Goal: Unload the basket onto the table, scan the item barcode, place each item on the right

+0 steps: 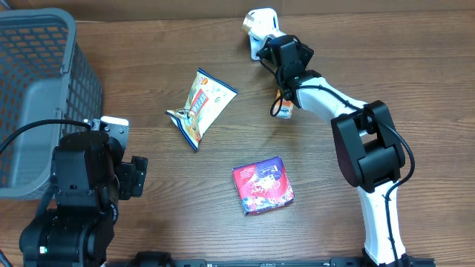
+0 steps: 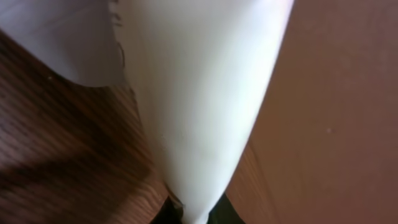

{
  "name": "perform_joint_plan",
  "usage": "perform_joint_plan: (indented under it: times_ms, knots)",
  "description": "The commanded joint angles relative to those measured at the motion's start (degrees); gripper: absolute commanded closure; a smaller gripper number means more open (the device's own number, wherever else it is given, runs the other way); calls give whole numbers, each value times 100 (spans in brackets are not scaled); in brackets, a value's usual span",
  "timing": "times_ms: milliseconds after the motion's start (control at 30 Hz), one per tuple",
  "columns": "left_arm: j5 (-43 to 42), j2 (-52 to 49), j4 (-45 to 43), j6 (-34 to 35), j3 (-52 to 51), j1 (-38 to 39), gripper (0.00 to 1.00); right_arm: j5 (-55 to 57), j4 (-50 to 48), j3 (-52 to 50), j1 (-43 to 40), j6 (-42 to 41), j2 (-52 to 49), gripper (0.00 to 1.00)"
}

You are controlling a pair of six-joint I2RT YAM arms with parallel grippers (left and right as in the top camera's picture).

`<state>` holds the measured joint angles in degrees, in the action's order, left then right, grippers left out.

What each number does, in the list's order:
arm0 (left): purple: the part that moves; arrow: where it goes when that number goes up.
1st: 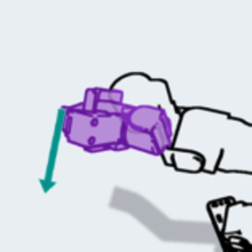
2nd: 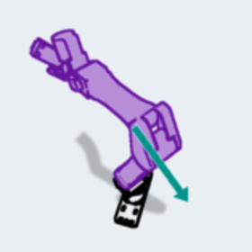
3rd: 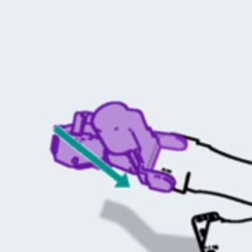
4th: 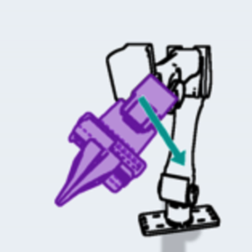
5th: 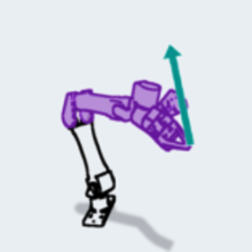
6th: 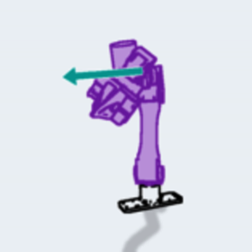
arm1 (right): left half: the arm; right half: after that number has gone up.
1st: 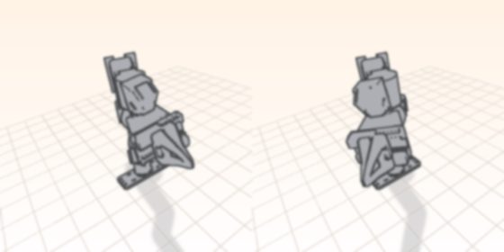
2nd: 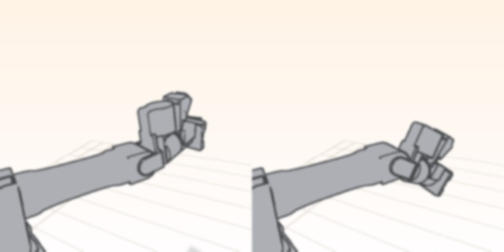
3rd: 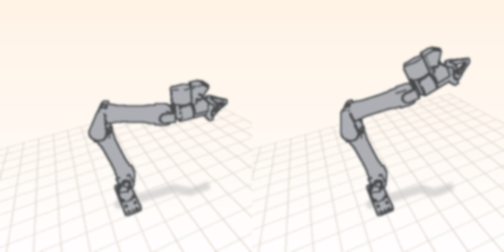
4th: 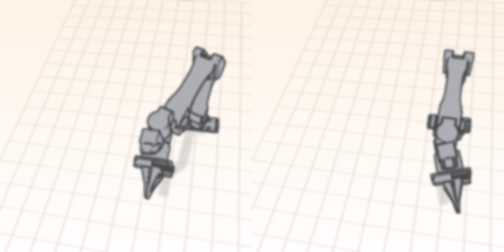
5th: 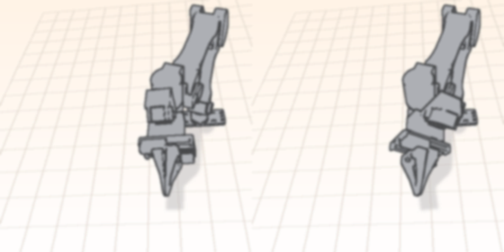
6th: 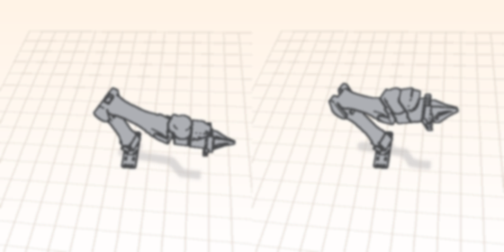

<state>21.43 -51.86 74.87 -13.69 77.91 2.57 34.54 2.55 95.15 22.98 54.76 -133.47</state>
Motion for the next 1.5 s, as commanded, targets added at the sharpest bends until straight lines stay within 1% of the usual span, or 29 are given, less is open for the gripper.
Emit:
perform_joint_plan:
  times_ms: [0, 233, 333, 467, 567, 733, 800, 833, 967, 1067, 1200, 1300, 1467]
  knots:
    - [-50, 13, -4, 0, 2, -35, 0, 289, -140, 201, 50, -48, 210, 96]
    - [-50, 13, 13, 0, 2, -35, 0, 702, -116, 201, 50, -59, 680, 96]
    - [-48, 13, 26, -2, 2, -35, 0, 1034, -116, 201, 31, -417, 872, 96]
    - [-50, 13, 61, -2, 2, -35, 0, 1502, 109, 201, 31, -1182, 1139, 96]
    - [-52, 13, 59, 0, 2, -35, 0, 1766, 758, 201, 28, -1873, 1423, 96]
    - [-50, 13, 55, -2, 2, -35, 0, 1886, 2264, 201, -144, -3604, 1873, 96]
    - [-50, 13, 57, 0, 2, -35, 0, 1759, 3106, 201, -304, -4459, 2055, 96]
    - [-50, 13, 57, 0, 2, -35, 0, 1696, 3377, 201, -374, -4719, 2100, 96]
    - [-50, 13, 57, -2, 2, -35, 0, 1327, 4865, 199, -994, -6107, 2179, 96]
    - [-50, 13, 57, 0, 2, -35, 0, 1003, 5460, 195, -1622, -6714, 2177, 96]
    - [-50, 13, 57, -2, 2, -35, 0, 586, 5674, 188, -2553, -6992, 2175, 96]
    - [-50, 13, 55, 0, 2, -35, 0, 42, 5626, 146, -3567, -7001, 2142, 96]
    - [-50, 13, 55, 0, 2, -35, 0, -612, 5412, -68, -4658, -7001, 2122, 96]
